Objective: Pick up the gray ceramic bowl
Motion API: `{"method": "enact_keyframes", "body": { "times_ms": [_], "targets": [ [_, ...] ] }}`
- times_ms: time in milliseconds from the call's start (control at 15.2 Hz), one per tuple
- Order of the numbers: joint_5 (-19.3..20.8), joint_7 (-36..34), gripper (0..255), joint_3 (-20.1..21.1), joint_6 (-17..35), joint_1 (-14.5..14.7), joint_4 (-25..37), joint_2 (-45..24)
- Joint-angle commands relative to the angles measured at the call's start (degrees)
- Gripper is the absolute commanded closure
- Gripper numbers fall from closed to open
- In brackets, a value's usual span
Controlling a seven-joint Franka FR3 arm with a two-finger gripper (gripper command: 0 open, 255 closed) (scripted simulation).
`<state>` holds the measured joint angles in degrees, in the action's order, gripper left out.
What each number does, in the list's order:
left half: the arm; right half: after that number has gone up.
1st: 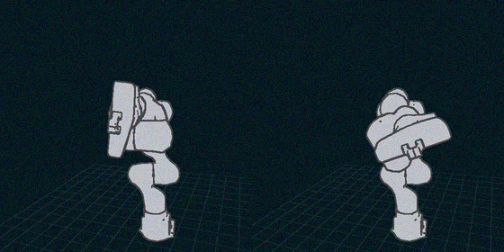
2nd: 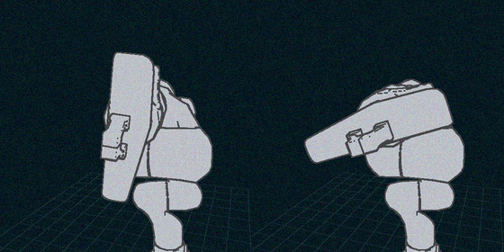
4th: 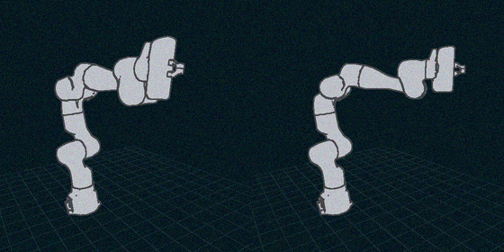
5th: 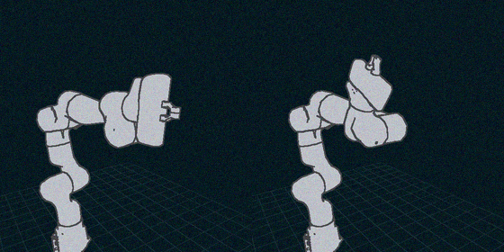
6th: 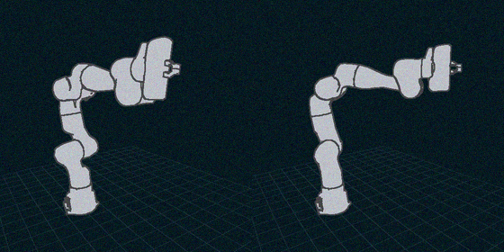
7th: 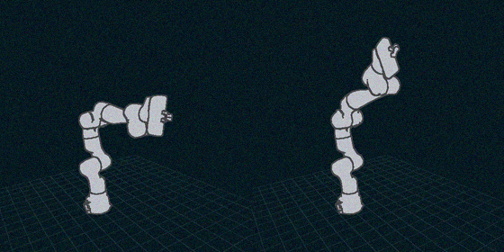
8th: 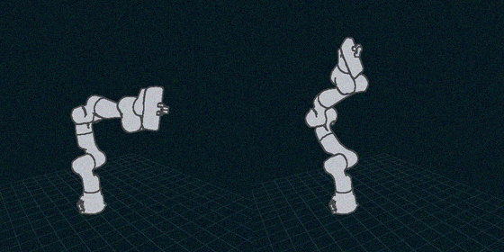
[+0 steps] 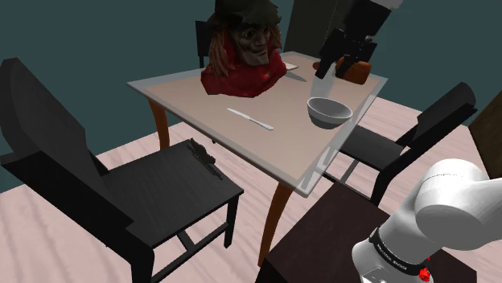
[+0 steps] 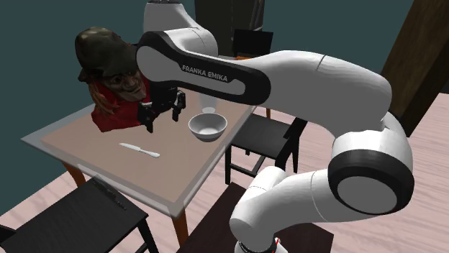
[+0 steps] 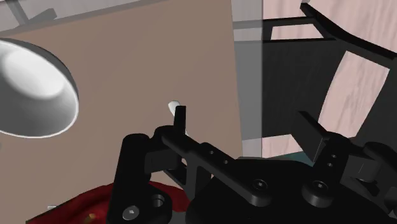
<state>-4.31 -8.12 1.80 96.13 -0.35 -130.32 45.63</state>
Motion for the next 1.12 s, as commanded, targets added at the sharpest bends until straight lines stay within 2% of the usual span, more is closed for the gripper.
{"method": "enact_keyframes", "body": {
  "times_ms": [0, 528, 1056],
  "targets": [
    [0.0, 0.0, 0, 0.0, 0.0, 0.0, 0.0, 0.0],
    [5.7, 7.5, 0, -5.7, 3.6, -2.9, 0.2, -10.2],
    [10.9, 14.1, 0, -10.9, 7.3, -5.8, 3.5, -22.8]
  ]
}}
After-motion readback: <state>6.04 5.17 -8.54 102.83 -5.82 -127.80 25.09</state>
